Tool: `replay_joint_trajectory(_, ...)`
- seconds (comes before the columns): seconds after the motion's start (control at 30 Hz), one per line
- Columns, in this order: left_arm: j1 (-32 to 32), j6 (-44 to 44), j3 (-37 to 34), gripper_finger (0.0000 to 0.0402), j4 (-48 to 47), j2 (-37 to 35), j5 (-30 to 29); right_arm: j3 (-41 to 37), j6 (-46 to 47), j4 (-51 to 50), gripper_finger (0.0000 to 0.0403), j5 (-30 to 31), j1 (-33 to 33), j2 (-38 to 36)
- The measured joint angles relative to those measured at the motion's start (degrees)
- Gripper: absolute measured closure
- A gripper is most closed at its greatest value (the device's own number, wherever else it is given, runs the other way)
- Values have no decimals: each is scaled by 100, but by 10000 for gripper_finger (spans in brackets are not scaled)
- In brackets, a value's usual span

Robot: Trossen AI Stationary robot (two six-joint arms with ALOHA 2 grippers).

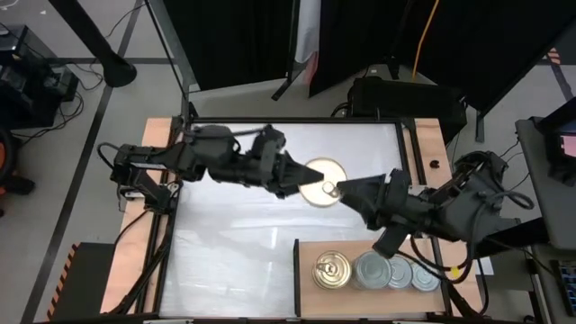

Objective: Stack canned seafood by type on shelf
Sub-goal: Stack the blue-pink tuna can on top of the other blue-pink tuna can on the shelf

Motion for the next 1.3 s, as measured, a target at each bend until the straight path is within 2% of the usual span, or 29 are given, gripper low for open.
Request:
replay_joint_trajectory(0.17, -59, -242, 0, 209, 108, 189, 235, -7, -434, -29, 106, -229, 2, 65)
replay_joint_trajectory(0.3, -58, -127, 0, 195, 177, 212, 392, -7, -585, 56, 116, -237, 35, 100)
replay_joint_trajectory(0.4, -58, 59, 0, 189, 178, 226, 486, -4, -520, 66, 152, -180, 109, 143)
replay_joint_trajectory(0.57, -44, 146, 0, 186, 316, 221, 799, 0, -341, 97, 239, 12, 146, 292)
replay_joint_trajectory(0.8, 27, 296, -12, 185, 185, 182, 988, 11, 52, 224, 239, 194, 191, 541)
replay_joint_trajectory(1.0, 165, 365, -13, 184, -355, -93, 1297, -15, 81, 1241, 237, 381, 411, 727)
replay_joint_trajectory(1.2, 215, 212, -13, 183, -478, -179, 1249, -22, 377, 1277, 230, 454, 407, 748)
replay_joint_trajectory(1.3, 119, 33, -13, 171, -375, -189, 1239, -14, 391, 1387, 232, 360, 340, 745)
